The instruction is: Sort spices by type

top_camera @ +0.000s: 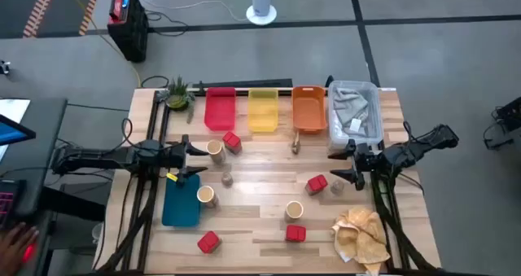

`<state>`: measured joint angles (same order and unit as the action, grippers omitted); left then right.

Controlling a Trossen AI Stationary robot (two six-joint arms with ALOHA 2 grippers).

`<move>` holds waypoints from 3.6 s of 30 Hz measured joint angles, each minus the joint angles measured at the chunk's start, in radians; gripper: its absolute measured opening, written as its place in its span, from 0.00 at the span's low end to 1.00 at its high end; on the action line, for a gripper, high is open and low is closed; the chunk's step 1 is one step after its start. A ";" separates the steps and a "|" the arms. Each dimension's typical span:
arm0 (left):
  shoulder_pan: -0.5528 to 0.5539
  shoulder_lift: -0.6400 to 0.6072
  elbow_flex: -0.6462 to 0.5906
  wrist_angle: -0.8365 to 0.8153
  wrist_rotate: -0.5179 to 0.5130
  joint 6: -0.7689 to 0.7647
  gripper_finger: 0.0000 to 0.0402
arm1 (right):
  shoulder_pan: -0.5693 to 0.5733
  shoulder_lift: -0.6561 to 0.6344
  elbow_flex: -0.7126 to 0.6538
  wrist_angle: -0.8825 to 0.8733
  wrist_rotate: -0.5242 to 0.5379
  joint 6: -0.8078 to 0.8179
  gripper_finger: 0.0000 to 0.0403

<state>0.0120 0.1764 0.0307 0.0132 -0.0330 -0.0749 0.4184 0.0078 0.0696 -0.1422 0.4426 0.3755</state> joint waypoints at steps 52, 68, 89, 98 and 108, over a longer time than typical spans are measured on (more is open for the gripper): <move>0.000 0.000 0.000 0.012 0.001 -0.025 0.61 | 0.000 0.000 0.000 0.000 0.000 0.000 0.81; 0.000 0.000 0.000 0.052 -0.111 -0.380 0.61 | 0.000 0.000 0.000 0.000 0.000 0.000 0.81; 0.000 0.000 0.000 0.002 -0.104 -0.562 0.61 | -0.101 -0.002 -0.004 0.238 0.008 -0.083 0.81; -0.005 0.001 0.040 0.038 0.241 -0.407 0.61 | -0.083 0.026 -0.002 0.229 -0.013 0.069 0.81; -0.085 0.000 0.141 0.117 0.246 -0.273 0.61 | -0.012 0.281 0.022 0.380 -0.019 0.058 0.81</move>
<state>-0.0732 0.1764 0.1717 0.1304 0.2128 -0.3479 0.4063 0.2891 0.0913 0.2375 0.4232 0.4332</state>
